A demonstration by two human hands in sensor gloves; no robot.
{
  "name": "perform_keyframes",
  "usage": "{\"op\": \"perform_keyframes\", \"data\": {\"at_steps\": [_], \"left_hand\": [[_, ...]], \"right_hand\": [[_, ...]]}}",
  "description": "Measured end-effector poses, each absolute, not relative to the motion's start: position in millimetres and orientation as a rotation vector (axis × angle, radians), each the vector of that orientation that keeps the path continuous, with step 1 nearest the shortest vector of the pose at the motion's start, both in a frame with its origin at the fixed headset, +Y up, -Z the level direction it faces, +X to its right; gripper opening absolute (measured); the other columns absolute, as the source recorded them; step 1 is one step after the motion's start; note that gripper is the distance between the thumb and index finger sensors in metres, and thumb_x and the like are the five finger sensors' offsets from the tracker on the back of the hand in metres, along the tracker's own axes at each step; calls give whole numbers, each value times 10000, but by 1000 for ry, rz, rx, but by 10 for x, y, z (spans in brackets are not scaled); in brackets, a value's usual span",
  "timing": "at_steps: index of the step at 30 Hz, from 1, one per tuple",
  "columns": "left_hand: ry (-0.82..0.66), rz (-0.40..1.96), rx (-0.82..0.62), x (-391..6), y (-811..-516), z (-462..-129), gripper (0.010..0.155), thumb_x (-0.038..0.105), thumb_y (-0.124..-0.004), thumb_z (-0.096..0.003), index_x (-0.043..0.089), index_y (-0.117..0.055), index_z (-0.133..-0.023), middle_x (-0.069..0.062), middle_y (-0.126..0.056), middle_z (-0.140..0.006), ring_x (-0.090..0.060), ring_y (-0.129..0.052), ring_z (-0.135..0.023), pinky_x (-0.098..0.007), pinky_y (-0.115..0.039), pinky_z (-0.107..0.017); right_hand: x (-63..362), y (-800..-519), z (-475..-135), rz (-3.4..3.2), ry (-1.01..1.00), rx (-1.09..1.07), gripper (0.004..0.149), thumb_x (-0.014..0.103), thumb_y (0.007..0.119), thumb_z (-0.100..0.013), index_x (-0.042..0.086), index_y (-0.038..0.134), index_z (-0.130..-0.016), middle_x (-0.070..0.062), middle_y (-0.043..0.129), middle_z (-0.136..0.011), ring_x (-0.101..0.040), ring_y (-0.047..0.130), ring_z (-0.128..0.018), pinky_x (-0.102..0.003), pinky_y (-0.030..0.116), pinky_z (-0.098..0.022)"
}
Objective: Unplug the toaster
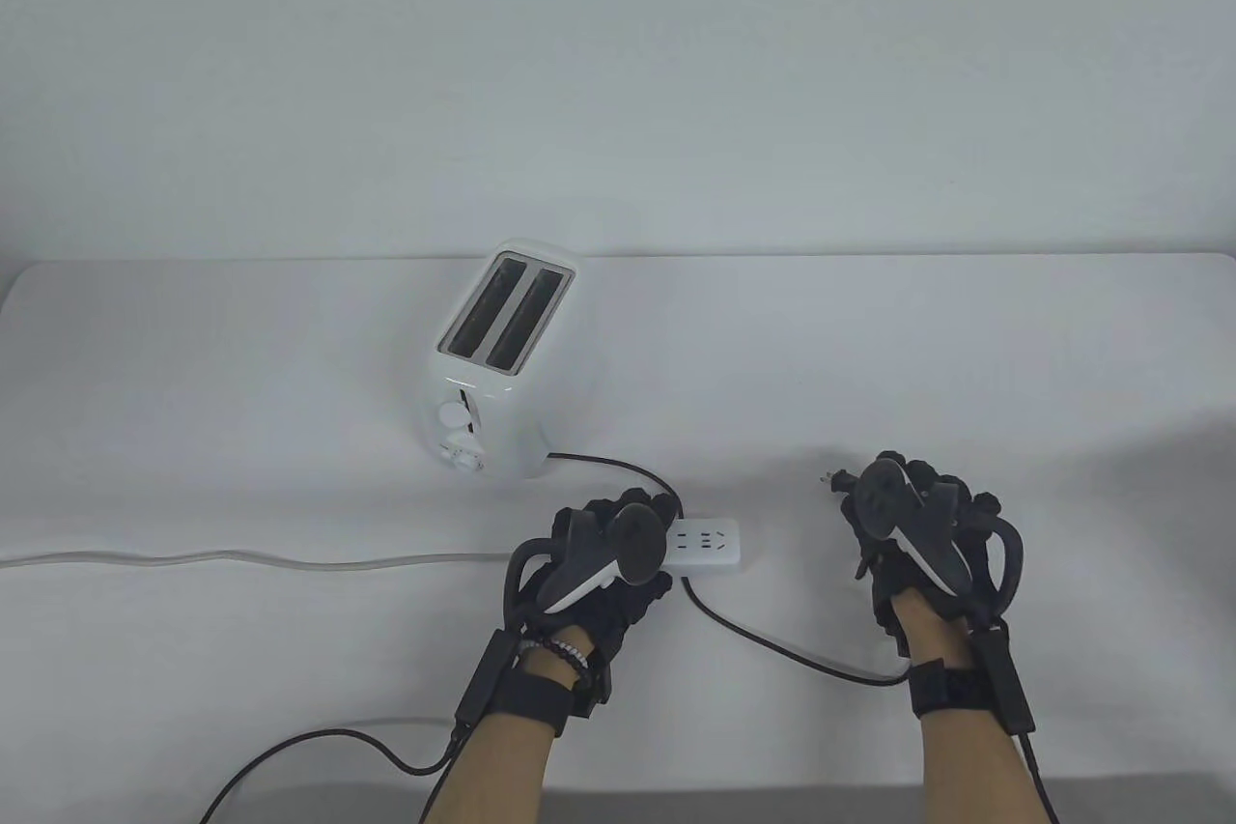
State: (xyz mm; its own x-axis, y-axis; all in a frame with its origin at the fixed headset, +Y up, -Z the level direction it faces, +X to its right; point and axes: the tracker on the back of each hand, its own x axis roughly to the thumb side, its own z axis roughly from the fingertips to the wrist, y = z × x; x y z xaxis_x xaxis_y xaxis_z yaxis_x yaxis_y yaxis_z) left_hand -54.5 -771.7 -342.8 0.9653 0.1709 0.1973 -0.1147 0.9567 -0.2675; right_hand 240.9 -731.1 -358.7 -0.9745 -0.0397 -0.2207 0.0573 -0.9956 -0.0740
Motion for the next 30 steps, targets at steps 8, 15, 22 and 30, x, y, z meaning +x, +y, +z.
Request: {"op": "perform_keyframes", "data": {"at_steps": [8, 15, 22, 30], "left_hand": [[-232, 133, -140, -588, -7472, -3296, 916, 652, -767, -413, 449, -304, -1177, 57, -373, -1312, -371, -447, -1202, -662, -389, -866], [-188, 148, -119, -756, -7302, -3176, 918, 678, -741, -415, 455, -287, -1182, 61, -337, -1323, -368, -373, -1231, -660, -345, -870], [-137, 110, -87, -1083, -7211, -3037, 916, 683, -731, -415, 460, -280, -1180, 75, -329, -1324, -365, -348, -1238, -663, -325, -870], [-92, 111, -56, -1326, -7225, -2986, 911, 683, -725, -421, 471, -260, -1176, 84, -309, -1325, -357, -316, -1245, -659, -300, -876]], "right_hand": [[2228, -7256, -3499, -3136, 91, 165, 882, 712, 681, -319, 288, 501, -1071, -109, 513, -1160, -536, 491, -1016, -817, 395, -603], [2063, -7179, -3408, -3171, 105, 20, 920, 741, 665, -312, 296, 451, -1088, -119, 424, -1185, -568, 396, -1022, -836, 335, -588], [1829, -7126, -3331, -3158, 129, -111, 937, 750, 664, -307, 302, 424, -1094, -118, 385, -1194, -579, 359, -1023, -844, 316, -584], [1702, -7149, -3287, -3129, 121, -178, 938, 751, 662, -307, 305, 416, -1094, -116, 375, -1195, -583, 351, -1023, -846, 315, -582]]}}
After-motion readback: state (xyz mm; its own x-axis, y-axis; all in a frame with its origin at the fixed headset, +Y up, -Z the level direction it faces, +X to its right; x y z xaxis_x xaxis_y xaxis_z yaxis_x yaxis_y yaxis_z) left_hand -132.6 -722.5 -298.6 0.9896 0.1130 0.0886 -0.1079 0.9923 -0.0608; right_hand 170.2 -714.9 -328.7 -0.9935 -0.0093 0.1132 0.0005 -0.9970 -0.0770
